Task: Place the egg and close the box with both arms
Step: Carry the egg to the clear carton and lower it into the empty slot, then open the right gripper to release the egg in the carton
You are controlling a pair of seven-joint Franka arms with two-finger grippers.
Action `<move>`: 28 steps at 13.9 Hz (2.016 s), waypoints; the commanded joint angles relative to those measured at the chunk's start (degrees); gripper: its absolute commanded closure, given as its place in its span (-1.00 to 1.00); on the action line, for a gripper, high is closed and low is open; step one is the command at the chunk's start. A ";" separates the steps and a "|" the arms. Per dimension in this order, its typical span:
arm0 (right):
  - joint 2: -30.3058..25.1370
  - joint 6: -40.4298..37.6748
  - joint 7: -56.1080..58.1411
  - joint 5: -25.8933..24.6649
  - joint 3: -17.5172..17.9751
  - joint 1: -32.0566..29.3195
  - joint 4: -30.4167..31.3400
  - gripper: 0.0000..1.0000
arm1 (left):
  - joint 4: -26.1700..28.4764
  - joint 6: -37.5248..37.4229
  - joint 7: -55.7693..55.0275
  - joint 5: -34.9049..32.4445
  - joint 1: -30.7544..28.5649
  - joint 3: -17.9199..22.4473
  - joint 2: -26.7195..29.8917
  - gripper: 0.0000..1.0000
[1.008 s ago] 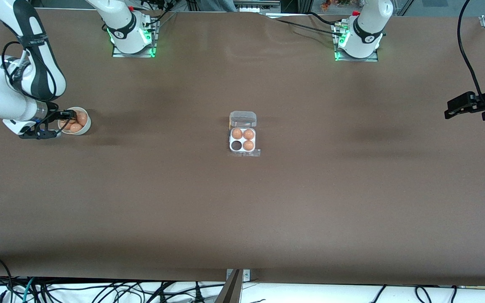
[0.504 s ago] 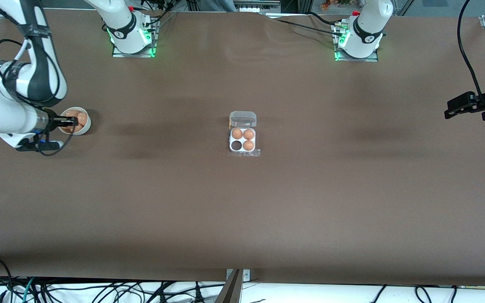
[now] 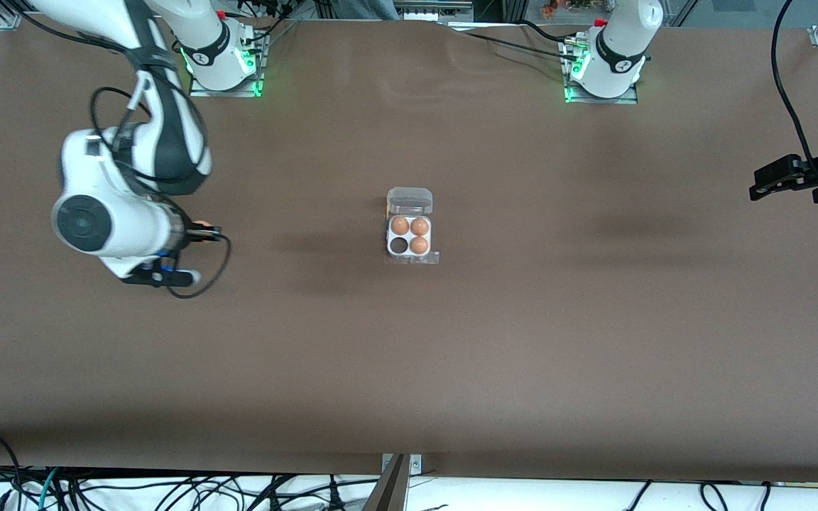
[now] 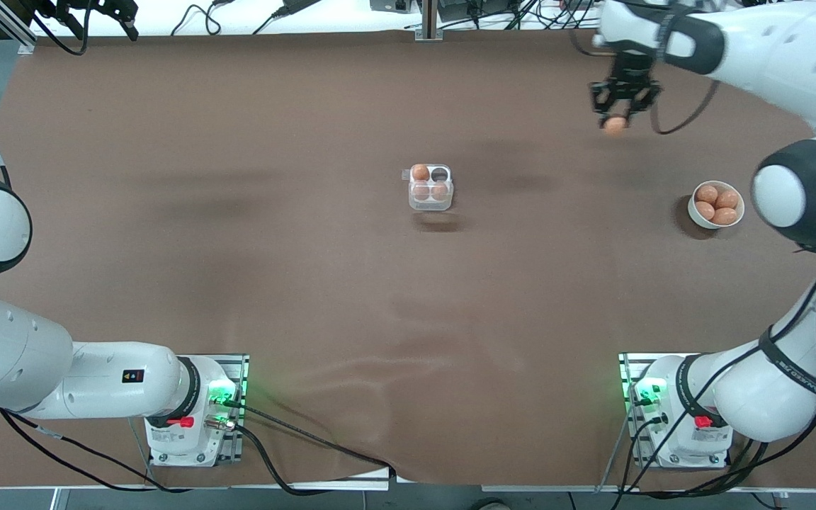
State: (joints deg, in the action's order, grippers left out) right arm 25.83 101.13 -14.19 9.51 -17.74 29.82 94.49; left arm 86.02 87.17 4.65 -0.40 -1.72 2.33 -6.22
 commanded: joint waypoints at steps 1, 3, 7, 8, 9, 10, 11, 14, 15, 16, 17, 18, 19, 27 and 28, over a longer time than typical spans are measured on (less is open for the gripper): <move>7.72 -1.91 -6.35 6.73 -0.72 4.08 -9.92 0.29 | -1.21 -1.03 -0.43 0.40 -0.12 -0.14 -0.37 -1.00; 11.24 -1.29 -12.41 9.47 -0.72 7.51 -14.14 0.29 | -1.21 -0.95 -0.43 0.40 -0.21 -0.14 -0.37 -1.00; 16.52 4.67 -20.87 14.47 0.33 12.00 -19.69 0.29 | -1.21 -1.03 -0.43 0.40 -0.21 -0.14 -0.37 -1.00; 17.14 6.60 -21.92 15.62 1.73 12.19 -19.70 0.29 | -1.21 -1.03 -0.43 0.40 -0.21 -0.14 -0.37 -1.00; 17.49 7.75 -24.11 15.63 2.96 12.28 -19.70 0.29 | -1.21 -1.03 -0.43 0.40 -0.21 -0.14 -0.37 -1.00; 17.85 8.72 -25.52 15.63 4.37 12.28 -19.70 0.29 | -1.21 -1.03 -0.43 0.40 -0.21 -0.14 -0.37 -1.00; 18.20 9.60 -25.80 15.54 5.51 12.28 -19.70 0.29 | -1.21 -1.03 -0.43 0.40 -0.21 -0.14 -0.37 -1.00; 19.08 10.05 -25.89 15.63 6.22 14.11 -19.70 0.29 | -1.21 -1.03 -0.43 0.40 -0.21 -0.14 -0.37 -1.00; 19.17 10.13 -26.24 15.63 6.23 14.64 -19.70 0.29 | -1.21 -1.03 -0.43 0.40 -0.21 -0.14 -0.37 -1.00; 19.60 10.14 -27.28 15.72 6.31 15.26 -19.70 0.29 | -1.21 -1.03 -0.43 0.40 -0.21 -0.14 -0.37 -1.00; 20.04 10.66 -28.25 15.63 6.31 16.13 -19.70 0.29 | -1.21 -1.03 -0.43 0.40 -0.21 -0.14 -0.37 -1.00; 20.57 12.14 -28.52 15.80 6.31 16.40 -19.70 0.29 | -1.21 -1.03 -0.43 0.40 -0.21 -0.14 -0.37 -1.00; 21.10 12.94 -28.87 15.80 6.40 17.02 -19.70 0.29 | -1.21 -1.03 -0.43 0.40 -0.21 -0.14 -0.37 -1.00; 22.07 13.12 -29.31 16.68 6.84 18.16 -19.70 0.29 | -1.21 -1.03 -0.52 0.40 -0.04 -0.14 -0.37 -1.00; 22.15 13.30 -29.49 16.60 7.89 18.08 -19.70 0.29 | -1.21 -1.03 -0.52 0.40 0.05 -0.14 -0.37 -1.00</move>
State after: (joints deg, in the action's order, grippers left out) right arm 47.15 114.53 -42.62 25.00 -11.09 47.81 76.33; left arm 86.02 87.13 4.65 -0.40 -1.71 2.32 -6.22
